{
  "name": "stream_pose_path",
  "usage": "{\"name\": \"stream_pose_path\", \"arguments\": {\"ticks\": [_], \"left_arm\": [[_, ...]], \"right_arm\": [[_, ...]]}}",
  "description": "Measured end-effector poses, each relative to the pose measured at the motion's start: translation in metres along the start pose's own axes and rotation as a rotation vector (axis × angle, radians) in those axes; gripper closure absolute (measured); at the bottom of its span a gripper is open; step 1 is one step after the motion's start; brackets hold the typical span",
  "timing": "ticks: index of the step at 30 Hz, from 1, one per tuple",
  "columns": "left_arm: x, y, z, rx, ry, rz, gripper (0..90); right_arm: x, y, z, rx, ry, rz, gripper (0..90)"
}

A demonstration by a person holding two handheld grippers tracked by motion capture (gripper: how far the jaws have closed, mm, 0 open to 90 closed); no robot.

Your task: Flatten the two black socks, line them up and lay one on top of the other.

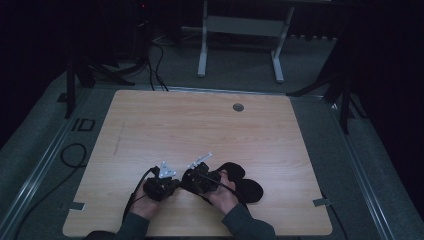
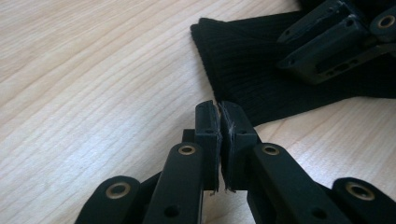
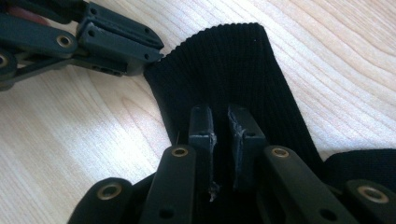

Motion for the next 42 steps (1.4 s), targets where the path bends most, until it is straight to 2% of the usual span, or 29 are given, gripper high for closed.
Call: {"name": "stream_pose_path", "arguments": {"ticks": [2,3,4,5,8,9,12,13,16,17,18,19,20,21,23,24,26,28,29,33,35,38,42], "left_arm": [[-0.001,-0.004,0.0,-0.001,-0.006,0.03,86.8],[-0.003,-0.007,0.002,0.005,0.001,0.063,87.3],[-0.003,-0.007,0.002,0.005,0.001,0.063,87.4],[-0.006,-0.008,0.006,0.007,0.026,0.088,87.7],[-0.009,-0.007,0.011,0.01,0.051,0.099,88.3],[-0.011,-0.004,0.014,0.014,0.064,0.093,88.6],[-0.013,0.001,0.015,0.011,0.069,0.08,88.8],[-0.013,0.006,0.014,0.003,0.071,0.05,89.1],[-0.014,0.009,0.014,-0.003,0.072,0.029,89.6],[-0.015,0.01,0.016,-0.023,0.096,0.013,89.6],[-0.015,0.01,0.016,-0.023,0.096,0.013,89.8],[-0.015,0.011,0.018,-0.031,0.107,0.008,89.9],[-0.015,0.011,0.018,-0.031,0.107,0.008,90.0],[-0.014,0.011,0.017,-0.025,0.099,0.014,90.0],[-0.014,0.011,0.016,-0.017,0.095,0.014,90.0],[-0.014,0.011,0.015,-0.012,0.091,0.016,90.0],[-0.013,0.011,0.015,-0.01,0.089,0.017,90.0],[-0.013,0.011,0.015,-0.012,0.092,0.013,90.0],[-0.013,0.011,0.015,-0.012,0.089,0.015,90.0],[-0.014,0.011,0.016,-0.012,0.085,0.01,90.0],[-0.014,0.011,0.016,-0.012,0.085,0.011,90.0],[-0.013,0.011,0.016,-0.012,0.085,0.012,90.0],[-0.013,0.011,0.016,-0.012,0.085,0.014,90.0]], "right_arm": [[0.001,0.001,0.0,0.001,0.002,0.003,80.7],[0.001,0.001,0.0,0.002,-0.003,0.007,80.7],[0.001,0.001,0.0,0.002,-0.003,0.007,80.7],[0.001,0.001,0.0,0.002,-0.008,0.01,80.6],[0.001,0.001,-0.001,0.003,-0.007,0.01,80.6],[0.001,0.001,-0.001,0.004,-0.008,0.009,80.5],[0.002,0.001,-0.001,0.004,-0.014,0.011,80.5],[0.002,0.001,-0.001,0.0,-0.025,0.014,80.4],[0.002,0.001,0.0,-0.005,-0.034,0.018,80.1],[0.002,0.001,0.0,-0.016,-0.037,0.021,77.3],[0.002,0.001,0.0,-0.016,-0.037,0.021,77.3],[0.003,-0.001,0.002,-0.053,-0.034,0.025,68.7],[0.003,-0.001,0.002,-0.053,-0.034,0.025,68.7],[0.004,-0.007,0.005,-0.079,-0.039,0.058,66.3],[0.005,-0.01,0.007,-0.079,-0.037,0.068,65.7],[0.006,-0.018,0.013,-0.083,-0.024,0.111,64.3],[0.008,-0.03,0.026,-0.068,-0.007,0.15,62.0],[0.011,-0.038,0.043,0.005,0.01,0.174,61.7],[0.013,-0.04,0.054,0.041,0.025,0.171,61.8],[0.026,-0.038,0.098,0.129,0.127,0.142,59.6],[0.034,-0.033,0.115,0.157,0.165,0.119,59.4],[0.044,-0.024,0.131,0.176,0.203,0.081,59.2],[0.049,-0.015,0.139,0.177,0.232,0.063,58.9]]}}
Point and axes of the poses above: each handheld gripper's, and its own axes: y roughly forward along the jaws, x roughly out of its underside, z roughly to its right, the point moved 1 cm from there along y, roughly forward along the jaws, and after that the axes turned 11 degrees about x, right-handed, at the moved point
